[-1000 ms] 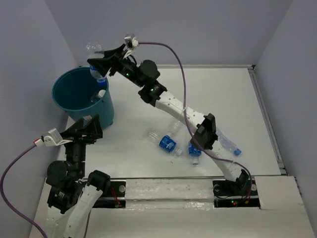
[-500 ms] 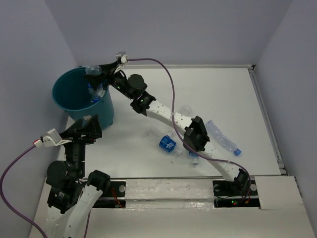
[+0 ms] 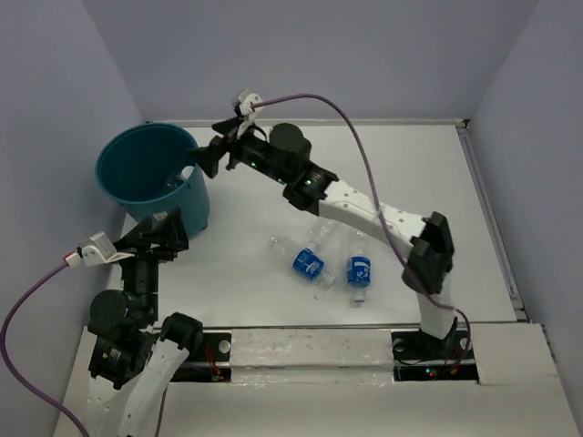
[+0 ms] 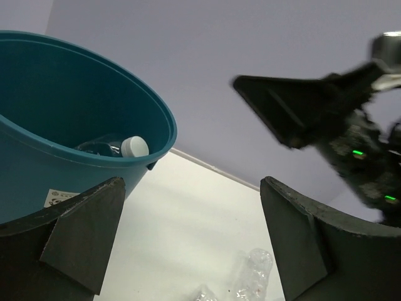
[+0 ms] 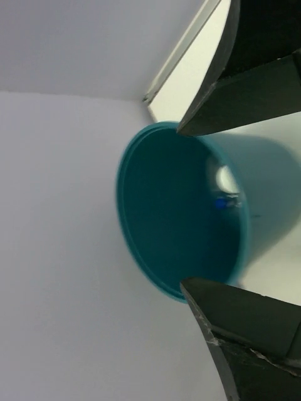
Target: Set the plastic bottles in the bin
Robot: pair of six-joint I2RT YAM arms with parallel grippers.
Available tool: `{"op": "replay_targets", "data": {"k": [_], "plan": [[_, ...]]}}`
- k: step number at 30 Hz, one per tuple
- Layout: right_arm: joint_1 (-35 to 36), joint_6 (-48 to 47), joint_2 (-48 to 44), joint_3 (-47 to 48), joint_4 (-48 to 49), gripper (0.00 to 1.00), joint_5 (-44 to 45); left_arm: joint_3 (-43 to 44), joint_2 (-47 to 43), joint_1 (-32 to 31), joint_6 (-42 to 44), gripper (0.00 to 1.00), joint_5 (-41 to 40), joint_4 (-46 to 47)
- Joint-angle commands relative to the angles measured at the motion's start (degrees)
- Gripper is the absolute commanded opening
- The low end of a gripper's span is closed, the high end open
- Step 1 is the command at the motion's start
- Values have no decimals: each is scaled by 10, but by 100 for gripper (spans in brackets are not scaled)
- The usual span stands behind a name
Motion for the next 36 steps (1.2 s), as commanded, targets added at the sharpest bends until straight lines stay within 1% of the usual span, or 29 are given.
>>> {"op": "replay_targets", "data": {"k": [1, 2, 3, 5, 6, 7, 8, 9, 10, 11, 12, 13, 14, 15, 16, 17, 18, 19, 20, 21, 22, 25, 26, 27, 30, 31, 34, 36], "plan": [[-3, -80, -196, -218, 7, 99, 18, 1, 23, 4, 3, 99, 10, 18], [-3, -82, -261, -269, -18, 99, 35, 1, 30, 3, 2, 99, 12, 18], [-3, -81, -292, -360, -31, 96, 50, 1, 34, 3, 1, 99, 18, 16], [-11, -44, -352, -440, -68, 91, 93, 1, 48, 3, -2, 99, 28, 15], [-19, -28, -407, -508, -113, 91, 127, 0, 54, 3, -4, 99, 41, 16], [-32, 10, -434, -541, -139, 89, 154, 0, 61, 3, -5, 99, 52, 18], [-40, 34, -459, -569, -205, 85, 206, 1, 76, 3, -7, 99, 62, 19], [-47, 56, -482, -592, -235, 78, 225, 1, 86, 3, -10, 99, 71, 18], [-52, 81, -528, -634, -267, 77, 249, 4, 98, 3, -16, 99, 96, 15], [-52, 131, -550, -653, -297, 77, 274, 8, 110, 3, -21, 99, 111, 12], [-57, 158, -571, -669, -363, 77, 316, 19, 140, 3, -33, 99, 122, 0], [-57, 209, -611, -692, -397, 79, 330, 22, 155, 3, -53, 99, 164, 1], [-57, 232, -630, -701, -456, 81, 355, 23, 184, 2, -63, 99, 191, 4], [-62, 251, -647, -708, -481, 86, 367, 26, 200, 3, -76, 99, 244, 5], [-62, 269, -677, -715, -502, 89, 378, 26, 217, -1, -90, 99, 270, 5], [-62, 290, -686, -729, -533, 91, 394, 20, 247, -9, -114, 99, 285, 14], [-69, 295, -692, -736, -541, 92, 397, 14, 260, -19, -124, 99, 291, 14], [-75, 297, -693, -741, -546, 95, 396, 9, 272, -35, -131, 99, 272, 22], [-75, 301, -685, -747, -549, 96, 390, -2, 296, -72, -145, 99, 253, 21], [-80, 302, -678, -749, -549, 98, 388, -6, 308, -91, -152, 99, 211, 21], [-80, 304, -670, -751, -547, 100, 390, -14, 321, -108, -163, 99, 195, 21], [-96, 288, -628, -747, -528, 100, 396, -43, 372, -171, -212, 99, 157, 37], [-106, 276, -620, -748, -515, 100, 386, -50, 384, -186, -225, 99, 144, 43], [-136, 252, -605, -748, -483, 100, 358, -61, 407, -213, -245, 99, 132, 56], [-160, 223, -579, -748, -430, 98, 333, -59, 456, -250, -261, 99, 99, 64], [-160, 214, -555, -745, -422, 98, 325, -57, 468, -259, -268, 99, 82, 64], [-166, 204, -506, -745, -391, 98, 301, -55, 503, -292, -285, 99, 49, 64], [-172, 202, -484, -750, -369, 98, 276, -57, 525, -301, -292, 99, 30, 62]]}}
